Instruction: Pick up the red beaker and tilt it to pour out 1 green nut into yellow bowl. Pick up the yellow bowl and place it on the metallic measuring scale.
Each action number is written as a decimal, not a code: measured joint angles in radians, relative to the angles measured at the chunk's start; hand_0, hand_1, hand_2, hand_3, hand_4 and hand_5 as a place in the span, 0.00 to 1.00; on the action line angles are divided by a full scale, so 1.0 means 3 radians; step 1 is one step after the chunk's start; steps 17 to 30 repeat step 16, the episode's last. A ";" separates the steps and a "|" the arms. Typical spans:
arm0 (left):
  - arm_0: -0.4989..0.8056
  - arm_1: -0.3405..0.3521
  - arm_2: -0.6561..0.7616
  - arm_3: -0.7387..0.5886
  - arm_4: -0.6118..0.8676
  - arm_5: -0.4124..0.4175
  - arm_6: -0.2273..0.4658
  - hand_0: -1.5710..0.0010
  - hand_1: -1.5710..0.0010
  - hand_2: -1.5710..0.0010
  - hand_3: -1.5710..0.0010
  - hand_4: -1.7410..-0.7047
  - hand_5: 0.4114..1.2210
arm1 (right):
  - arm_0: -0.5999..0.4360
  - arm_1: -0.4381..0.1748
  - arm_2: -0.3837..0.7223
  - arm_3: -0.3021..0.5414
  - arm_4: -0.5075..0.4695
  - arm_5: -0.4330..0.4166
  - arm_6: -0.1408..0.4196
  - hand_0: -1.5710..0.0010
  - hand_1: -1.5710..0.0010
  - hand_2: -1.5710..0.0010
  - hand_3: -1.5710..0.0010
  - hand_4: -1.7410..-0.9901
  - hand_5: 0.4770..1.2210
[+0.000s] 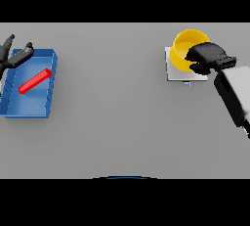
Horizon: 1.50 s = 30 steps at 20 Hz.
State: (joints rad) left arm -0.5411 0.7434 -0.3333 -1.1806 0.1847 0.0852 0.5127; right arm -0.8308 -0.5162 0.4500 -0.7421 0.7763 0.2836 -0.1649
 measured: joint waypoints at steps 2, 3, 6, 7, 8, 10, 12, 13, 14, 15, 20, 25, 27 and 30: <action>0.0012 0.0007 0.0017 -0.0003 0.0015 0.0008 0.0007 1.00 1.00 1.00 1.00 0.87 0.45 | 0.0002 0.0023 -0.0002 -0.0011 0.0001 0.0021 0.0098 0.15 0.28 0.36 0.48 0.20 0.80; -0.0017 0.0014 0.0028 0.0004 0.0015 0.0009 0.0015 1.00 1.00 1.00 1.00 0.88 0.44 | 0.0003 0.0030 -0.0031 -0.0005 -0.0036 0.0040 0.0090 0.27 0.39 0.46 0.56 0.24 0.72; -0.0050 -0.0020 0.0037 0.0035 0.0045 -0.0012 0.0017 1.00 1.00 1.00 1.00 0.87 0.44 | 0.0025 0.0033 -0.0091 -0.0023 -0.0132 0.0163 0.0135 0.61 0.65 0.70 0.75 0.33 0.56; -0.0042 -0.0027 0.0046 0.0059 0.0046 -0.0002 -0.0015 1.00 1.00 1.00 1.00 0.87 0.43 | 0.0018 0.0072 -0.0106 0.0010 -0.0140 0.0172 0.0217 0.69 0.71 0.76 0.80 0.34 0.52; -0.0021 -0.0030 0.0037 0.0054 0.0035 0.0007 -0.0026 1.00 1.00 1.00 1.00 0.88 0.42 | 0.0024 0.0062 -0.0107 0.0009 -0.0148 0.0181 0.0184 0.75 0.76 0.81 0.84 0.35 0.50; -0.0023 -0.0026 0.0026 0.0069 0.0006 0.0016 -0.0037 1.00 1.00 1.00 1.00 0.88 0.42 | 0.0003 0.0075 -0.0092 0.0061 -0.0128 0.0169 0.0155 0.84 0.84 0.88 0.89 0.39 0.47; -0.0009 -0.0020 0.0025 0.0040 0.0000 0.0032 -0.0053 1.00 1.00 1.00 1.00 0.87 0.42 | -0.0003 0.0021 -0.0057 0.0053 -0.0090 0.0184 0.0102 0.90 0.90 0.92 0.93 0.43 0.45; -0.0025 -0.0036 0.0024 0.0082 0.0004 0.0022 -0.0020 1.00 1.00 1.00 1.00 0.87 0.42 | -0.0001 0.0037 -0.0038 0.0034 -0.0079 0.0206 0.0145 0.92 0.92 0.94 0.95 0.44 0.44; -0.0036 -0.0039 0.0008 0.0075 -0.0008 0.0017 -0.0015 1.00 1.00 1.00 1.00 0.88 0.43 | -0.0029 0.0064 -0.0034 0.0102 -0.0057 0.0205 0.0207 0.94 0.94 0.95 0.96 0.45 0.43; -0.0022 -0.0027 0.0003 0.0028 -0.0011 0.0035 0.0022 1.00 1.00 1.00 1.00 0.88 0.43 | 0.0000 0.0022 -0.0016 0.0055 -0.0056 0.0254 0.0187 0.95 0.95 0.96 0.97 0.46 0.42; -0.0009 -0.0004 0.0016 0.0031 -0.0011 0.0032 -0.0001 1.00 1.00 1.00 1.00 0.88 0.43 | 0.0017 0.0014 -0.0020 0.0062 -0.0062 0.0241 0.0147 0.96 0.96 0.97 0.97 0.47 0.41; -0.0009 -0.0004 0.0016 0.0031 -0.0011 0.0032 -0.0001 1.00 1.00 1.00 1.00 0.88 0.43 | 0.0017 0.0014 -0.0020 0.0062 -0.0062 0.0241 0.0147 0.96 0.96 0.97 0.97 0.47 0.41; -0.0009 -0.0004 0.0016 0.0031 -0.0011 0.0032 -0.0001 1.00 1.00 1.00 1.00 0.88 0.43 | 0.0017 0.0014 -0.0020 0.0062 -0.0062 0.0241 0.0147 0.96 0.96 0.97 0.97 0.47 0.41; -0.0009 -0.0004 0.0016 0.0031 -0.0011 0.0032 -0.0001 1.00 1.00 1.00 1.00 0.88 0.43 | 0.0017 0.0014 -0.0020 0.0062 -0.0062 0.0241 0.0147 0.96 0.96 0.97 0.97 0.47 0.41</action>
